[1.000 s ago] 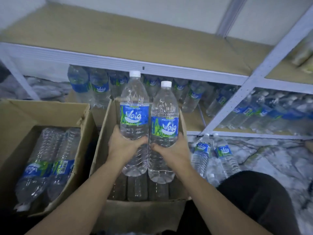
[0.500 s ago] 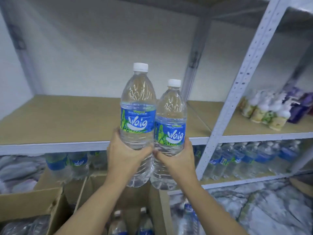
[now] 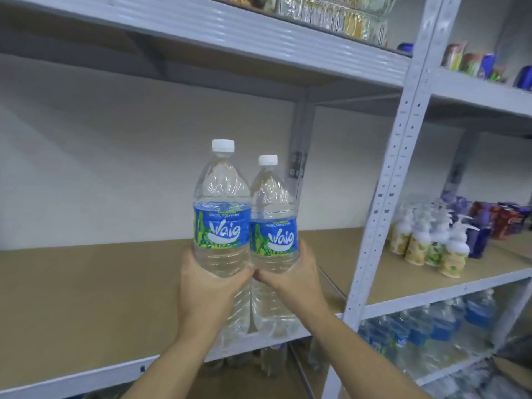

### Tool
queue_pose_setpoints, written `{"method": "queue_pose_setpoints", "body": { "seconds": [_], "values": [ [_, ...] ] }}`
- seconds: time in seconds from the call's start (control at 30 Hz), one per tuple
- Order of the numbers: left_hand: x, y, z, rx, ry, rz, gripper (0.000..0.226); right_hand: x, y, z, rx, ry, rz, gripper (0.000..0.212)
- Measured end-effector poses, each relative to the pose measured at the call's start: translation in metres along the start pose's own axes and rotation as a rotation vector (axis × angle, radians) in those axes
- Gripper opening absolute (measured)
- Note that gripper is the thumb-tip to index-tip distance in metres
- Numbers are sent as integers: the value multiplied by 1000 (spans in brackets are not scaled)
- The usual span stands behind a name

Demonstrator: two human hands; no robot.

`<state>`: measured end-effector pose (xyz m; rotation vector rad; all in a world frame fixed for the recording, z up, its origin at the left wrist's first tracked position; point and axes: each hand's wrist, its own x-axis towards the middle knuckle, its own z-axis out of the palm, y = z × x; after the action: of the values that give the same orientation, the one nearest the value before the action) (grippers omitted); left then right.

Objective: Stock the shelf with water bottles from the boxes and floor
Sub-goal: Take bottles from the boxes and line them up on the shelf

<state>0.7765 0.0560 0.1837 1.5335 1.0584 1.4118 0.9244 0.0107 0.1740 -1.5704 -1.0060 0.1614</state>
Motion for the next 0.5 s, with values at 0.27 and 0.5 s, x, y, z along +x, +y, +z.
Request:
{"method": "queue_pose_setpoints", "body": {
  "seconds": [0.27,0.5],
  "values": [
    [69,-14,34,-50,14,105,76,84,23,36,39,70,-45,82],
    [108,-37,49,-34,47,171,76,153,56,60,79,181,-2,68]
  ]
}}
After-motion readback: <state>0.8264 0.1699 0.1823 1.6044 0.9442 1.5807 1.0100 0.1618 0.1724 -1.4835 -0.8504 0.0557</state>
